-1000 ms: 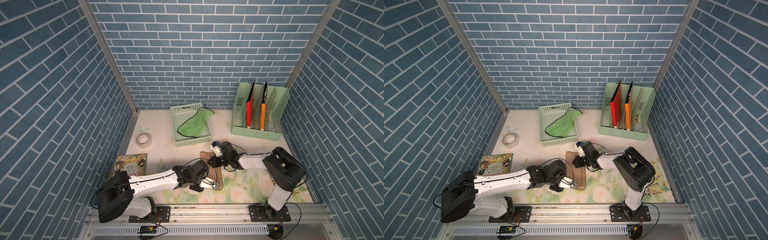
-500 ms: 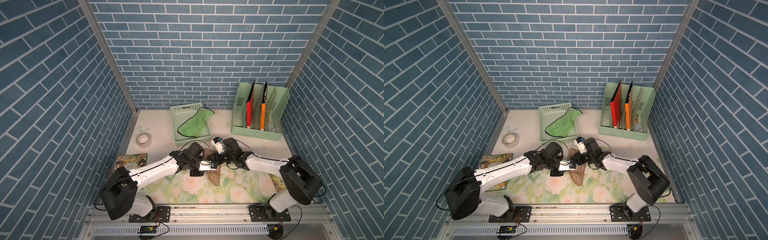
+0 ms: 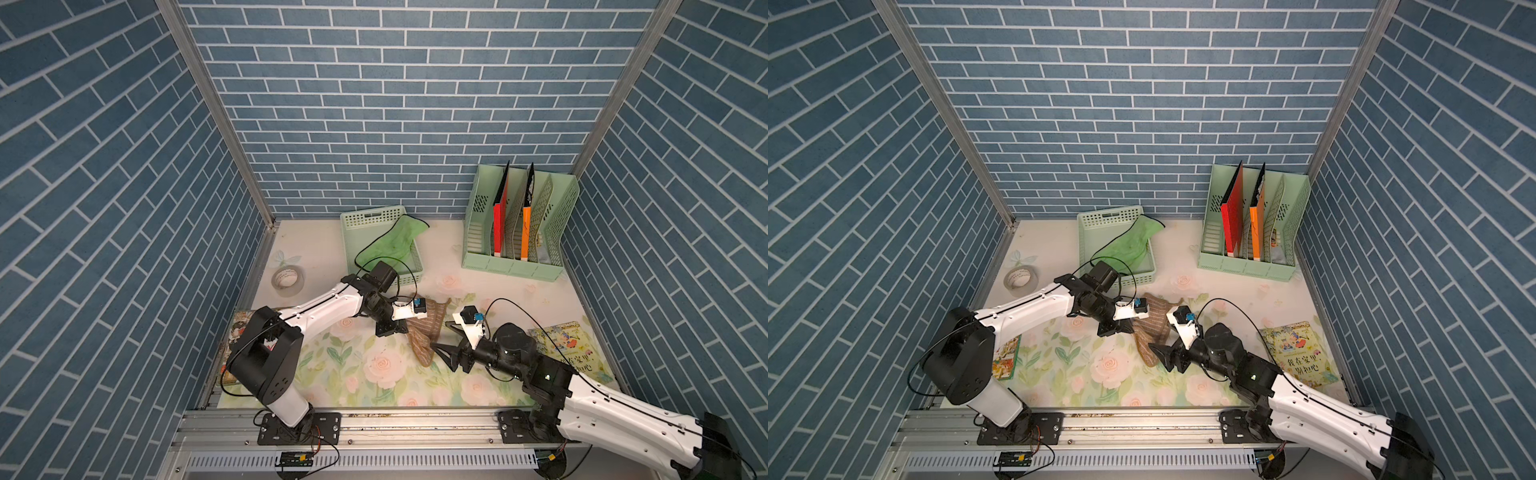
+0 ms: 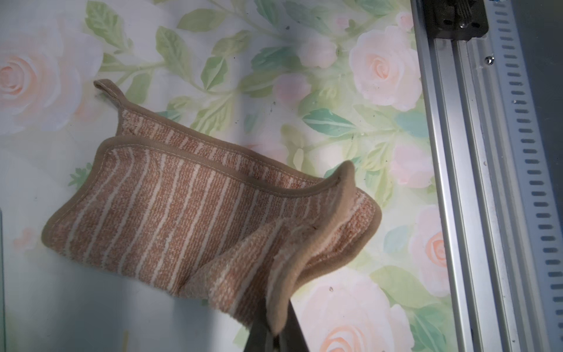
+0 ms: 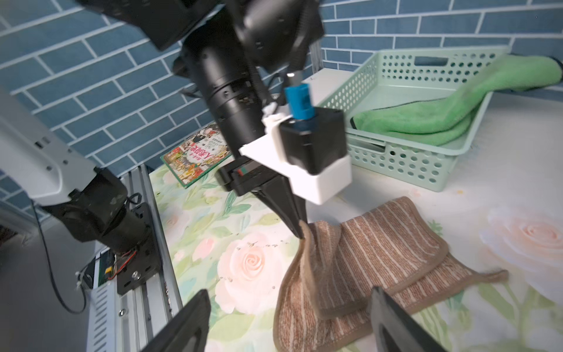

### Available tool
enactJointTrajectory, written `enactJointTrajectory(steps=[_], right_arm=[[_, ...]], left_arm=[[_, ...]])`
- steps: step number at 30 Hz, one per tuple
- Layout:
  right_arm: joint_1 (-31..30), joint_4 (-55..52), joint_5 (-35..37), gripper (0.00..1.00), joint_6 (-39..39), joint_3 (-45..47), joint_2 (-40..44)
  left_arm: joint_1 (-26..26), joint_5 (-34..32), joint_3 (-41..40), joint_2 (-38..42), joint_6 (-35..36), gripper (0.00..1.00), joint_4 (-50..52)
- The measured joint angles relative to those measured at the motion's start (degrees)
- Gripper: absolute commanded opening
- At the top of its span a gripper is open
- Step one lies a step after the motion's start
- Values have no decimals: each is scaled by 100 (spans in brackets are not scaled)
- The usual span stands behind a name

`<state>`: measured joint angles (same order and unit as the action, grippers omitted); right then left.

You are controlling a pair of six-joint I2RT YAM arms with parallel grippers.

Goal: Fold the square dishcloth
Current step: Fold the cleaning item at the center of the board.

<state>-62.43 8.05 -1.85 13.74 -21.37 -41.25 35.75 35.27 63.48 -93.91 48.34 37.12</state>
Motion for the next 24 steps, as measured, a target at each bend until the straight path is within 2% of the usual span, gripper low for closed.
enactJointTrajectory(steps=[2, 5, 9, 14, 19, 24], right_arm=[[-544, -4, 566, 83, -289, -50, -225], [-1237, -87, 1423, 84, -769, -278, -1075], [-1845, -155, 2472, 86, -1419, -623, -2328], [-2461, 208, 4013, 88, -2240, -664, -3296], [-2830, 459, 4841, 87, -2535, -667, -3952], [-2824, 625, 5276, 89, -2566, -734, -4205]], left_arm=[[-17, 44, 168, -120, 33, 5, 151], [-33, 61, 282, -162, 103, 5, 332], [-33, 33, 275, -57, 208, 5, 575], [-33, 11, 275, 13, 260, 5, 721], [-35, -7, 275, 13, 264, 5, 758], [-35, -4, 275, 15, 280, 5, 831]])
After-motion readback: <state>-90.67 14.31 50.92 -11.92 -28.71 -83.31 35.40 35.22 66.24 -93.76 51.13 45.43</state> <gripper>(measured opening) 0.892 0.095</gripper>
